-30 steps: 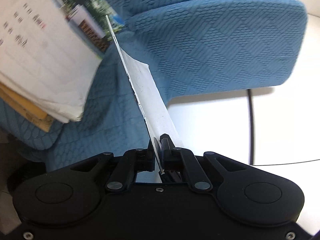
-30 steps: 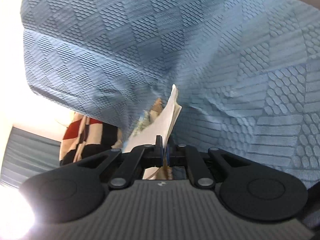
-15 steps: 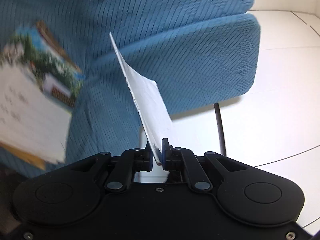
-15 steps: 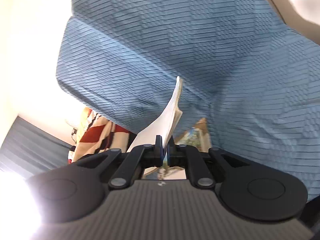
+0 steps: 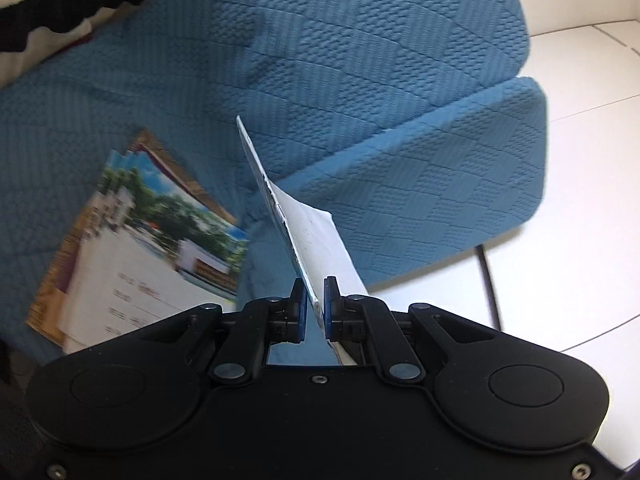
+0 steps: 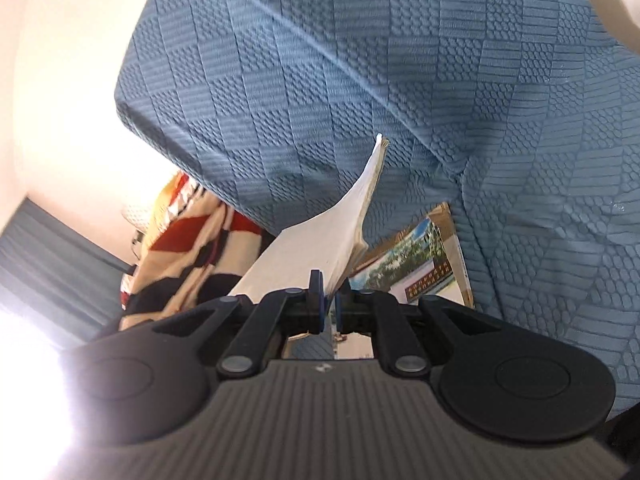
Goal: Organize objects
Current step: 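Carry the upright white sheet in both grippers over the book stack, then lower the white sheet flat onto the top of the stack, then open both grippers to release the white sheet on the stack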
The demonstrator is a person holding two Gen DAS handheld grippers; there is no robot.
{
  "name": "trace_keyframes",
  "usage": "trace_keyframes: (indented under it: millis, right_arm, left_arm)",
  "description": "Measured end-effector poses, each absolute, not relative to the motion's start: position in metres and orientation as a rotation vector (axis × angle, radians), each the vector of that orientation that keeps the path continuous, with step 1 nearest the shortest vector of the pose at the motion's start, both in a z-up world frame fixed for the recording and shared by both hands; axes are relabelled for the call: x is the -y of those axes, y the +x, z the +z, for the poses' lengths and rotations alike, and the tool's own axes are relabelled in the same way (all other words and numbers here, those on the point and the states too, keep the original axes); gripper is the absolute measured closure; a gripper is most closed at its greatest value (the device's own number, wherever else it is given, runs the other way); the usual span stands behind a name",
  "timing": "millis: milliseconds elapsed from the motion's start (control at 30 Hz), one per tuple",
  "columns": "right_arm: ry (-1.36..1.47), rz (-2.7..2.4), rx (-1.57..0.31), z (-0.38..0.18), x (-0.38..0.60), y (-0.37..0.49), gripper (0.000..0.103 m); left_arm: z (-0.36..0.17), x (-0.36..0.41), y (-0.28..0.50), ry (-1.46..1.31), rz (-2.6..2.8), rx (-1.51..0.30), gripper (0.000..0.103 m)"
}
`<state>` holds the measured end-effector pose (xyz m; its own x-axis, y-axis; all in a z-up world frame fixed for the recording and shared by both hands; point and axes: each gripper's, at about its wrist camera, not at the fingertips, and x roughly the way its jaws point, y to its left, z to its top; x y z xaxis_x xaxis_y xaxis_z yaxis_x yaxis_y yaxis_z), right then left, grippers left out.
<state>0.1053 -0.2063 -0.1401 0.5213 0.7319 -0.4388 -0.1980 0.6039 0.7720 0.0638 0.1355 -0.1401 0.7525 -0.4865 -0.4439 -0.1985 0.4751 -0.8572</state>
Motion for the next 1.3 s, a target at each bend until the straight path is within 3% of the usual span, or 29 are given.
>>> trace_keyframes:
  millis: [400,667,700,767,800,833,1100,1300]
  right_arm:
    - [0.544,0.563,-0.916,-0.181,0.160,0.093,0.092]
    - [0.479,0.514,-0.988,-0.205,0.145,0.083,0.090]
    - [0.476,0.508,-1.003,-0.208,0.145,0.082,0.089]
    - [0.465,0.495,-1.041,-0.211,0.145,0.083,0.075]
    - [0.454,0.476,-1.069,-0.213,0.145,0.083,0.061]
    - [0.447,0.468,-1.089,-0.214,0.146,0.082,0.052]
    - [0.375,0.471,-1.119,-0.207,0.158,0.057,0.046]
    - [0.306,0.495,-1.006,-0.151,0.169,0.045,0.046]
  left_arm:
    - [-0.196,-0.155,0.074,-1.056,-0.052,-0.842,0.098]
    - [-0.205,-0.153,0.073,-0.945,0.067,-0.901,0.097]
    - [-0.207,-0.151,0.072,-0.936,0.074,-0.910,0.095]
    - [-0.207,-0.148,0.073,-0.894,0.073,-0.931,0.086]
    - [-0.205,-0.145,0.075,-0.865,0.066,-0.950,0.069]
    - [-0.204,-0.143,0.075,-0.836,0.060,-0.955,0.060]
    - [-0.178,-0.130,0.062,-0.746,0.070,-0.927,0.053]
    - [-0.131,-0.113,0.039,-0.659,0.021,-0.862,0.052]
